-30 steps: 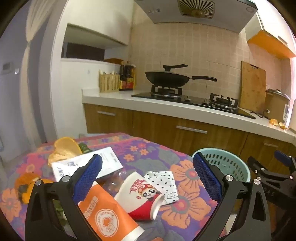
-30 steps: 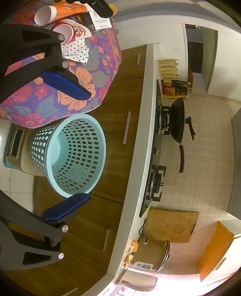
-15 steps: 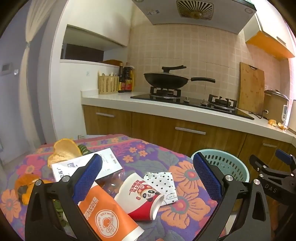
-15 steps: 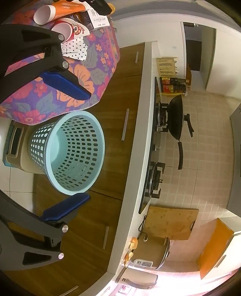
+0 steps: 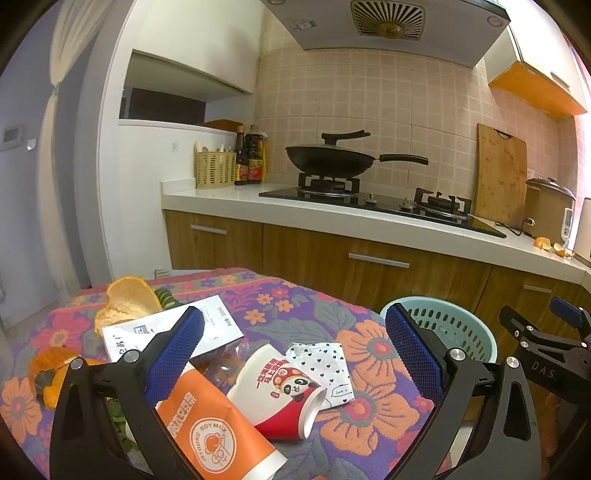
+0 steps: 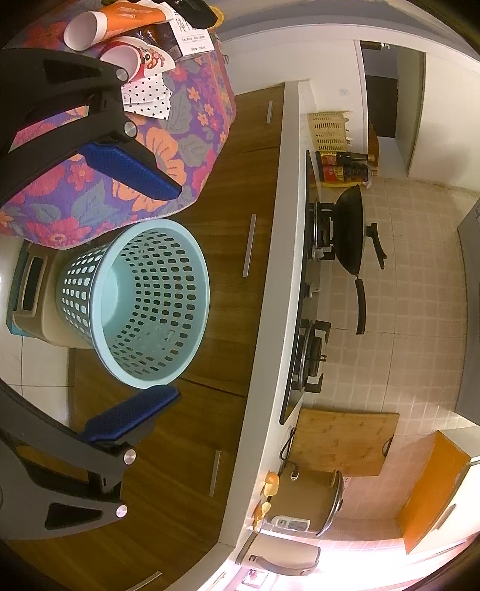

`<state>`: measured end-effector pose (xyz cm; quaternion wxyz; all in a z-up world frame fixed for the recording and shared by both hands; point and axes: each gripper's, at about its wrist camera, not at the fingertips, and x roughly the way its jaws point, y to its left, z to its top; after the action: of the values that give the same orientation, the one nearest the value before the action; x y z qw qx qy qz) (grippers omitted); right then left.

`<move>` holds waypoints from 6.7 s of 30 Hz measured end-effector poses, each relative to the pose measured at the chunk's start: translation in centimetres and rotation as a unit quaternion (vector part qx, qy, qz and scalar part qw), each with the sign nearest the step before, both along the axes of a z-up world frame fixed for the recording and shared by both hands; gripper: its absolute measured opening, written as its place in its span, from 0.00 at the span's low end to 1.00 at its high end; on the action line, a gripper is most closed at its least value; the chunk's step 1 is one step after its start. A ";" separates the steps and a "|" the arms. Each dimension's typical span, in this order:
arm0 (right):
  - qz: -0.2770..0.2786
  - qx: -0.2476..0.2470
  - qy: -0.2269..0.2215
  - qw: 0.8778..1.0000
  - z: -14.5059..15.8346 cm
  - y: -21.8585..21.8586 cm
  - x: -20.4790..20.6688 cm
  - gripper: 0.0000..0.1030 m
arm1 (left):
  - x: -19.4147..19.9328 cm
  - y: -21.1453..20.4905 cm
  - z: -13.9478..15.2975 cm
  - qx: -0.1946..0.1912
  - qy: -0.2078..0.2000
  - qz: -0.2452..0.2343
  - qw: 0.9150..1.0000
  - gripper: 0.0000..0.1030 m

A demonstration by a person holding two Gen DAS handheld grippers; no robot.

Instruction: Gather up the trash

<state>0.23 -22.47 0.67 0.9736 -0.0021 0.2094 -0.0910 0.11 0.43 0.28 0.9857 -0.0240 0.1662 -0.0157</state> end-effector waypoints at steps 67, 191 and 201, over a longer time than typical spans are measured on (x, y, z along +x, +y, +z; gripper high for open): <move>0.101 0.026 -0.027 0.994 2.2 1.8 -0.8 0.92 | -5.4 5.4 3.5 -0.007 -0.026 0.067 0.997 0.88; 0.258 0.155 0.093 0.949 -2.5 -10.6 12.9 0.02 | 7.3 -5.0 4.2 -0.025 0.138 -0.098 0.985 0.03; 0.189 0.181 0.146 0.954 -7.3 -14.9 15.6 0.02 | 15.3 -17.1 -1.9 0.011 0.224 -0.147 0.963 0.02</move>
<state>15.78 -37.35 -6.67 0.9158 0.1211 0.3581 0.1353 15.39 -16.69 -1.63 0.9102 0.0083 0.3847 -0.1533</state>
